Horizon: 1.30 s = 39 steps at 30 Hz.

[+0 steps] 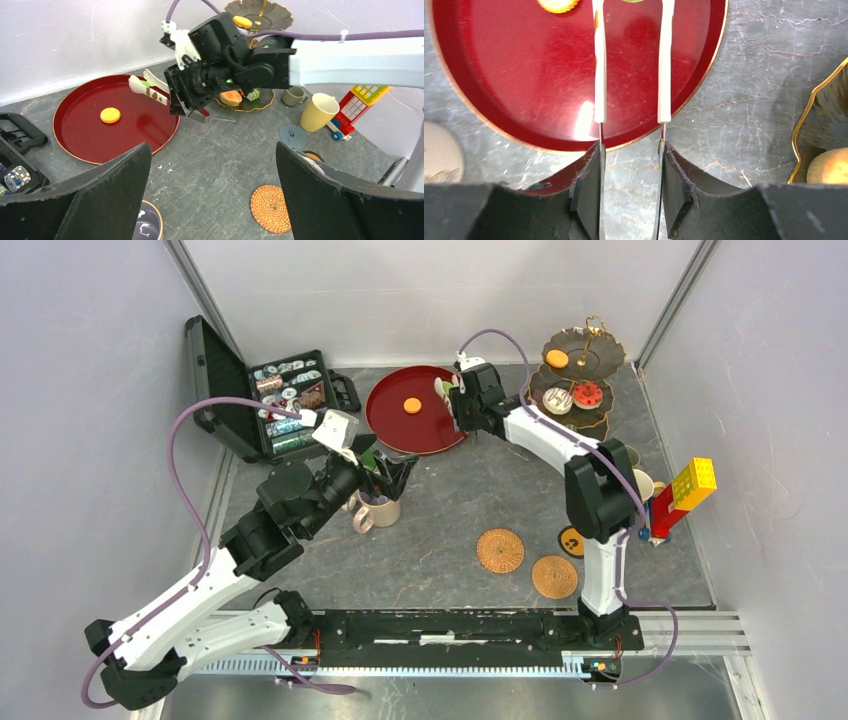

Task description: Serve the afternoon tea

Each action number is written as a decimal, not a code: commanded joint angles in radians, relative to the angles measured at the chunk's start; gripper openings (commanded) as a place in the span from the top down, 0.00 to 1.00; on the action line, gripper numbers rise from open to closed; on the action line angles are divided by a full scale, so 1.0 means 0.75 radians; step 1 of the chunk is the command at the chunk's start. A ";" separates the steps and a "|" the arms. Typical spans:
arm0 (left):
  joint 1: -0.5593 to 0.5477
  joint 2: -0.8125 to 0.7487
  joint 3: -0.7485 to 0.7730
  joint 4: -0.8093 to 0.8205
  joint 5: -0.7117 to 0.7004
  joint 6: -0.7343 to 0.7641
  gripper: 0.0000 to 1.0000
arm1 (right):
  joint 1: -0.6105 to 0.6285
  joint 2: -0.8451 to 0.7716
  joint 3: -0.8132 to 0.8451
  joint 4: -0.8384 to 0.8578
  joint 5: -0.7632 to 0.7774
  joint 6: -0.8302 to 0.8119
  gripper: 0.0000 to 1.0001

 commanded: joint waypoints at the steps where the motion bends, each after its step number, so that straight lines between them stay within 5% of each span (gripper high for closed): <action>1: -0.003 -0.031 0.011 0.034 0.005 -0.011 0.00 | 0.003 -0.225 -0.141 0.161 -0.166 -0.018 0.81; 11: -0.004 -0.057 0.009 0.039 0.016 -0.019 0.00 | -0.001 -0.697 -0.517 0.262 -0.206 -0.060 0.86; 24: -0.004 -0.066 0.009 0.042 0.020 -0.024 0.00 | -0.001 -1.405 -0.759 0.211 0.337 -0.241 0.88; 33: -0.004 -0.052 0.009 0.042 0.029 -0.031 0.00 | -0.046 -1.586 -0.735 0.019 0.767 -0.329 0.95; 39: -0.004 -0.040 0.009 0.040 0.028 -0.031 0.00 | -0.378 -1.519 -0.664 -0.051 0.394 -0.232 0.97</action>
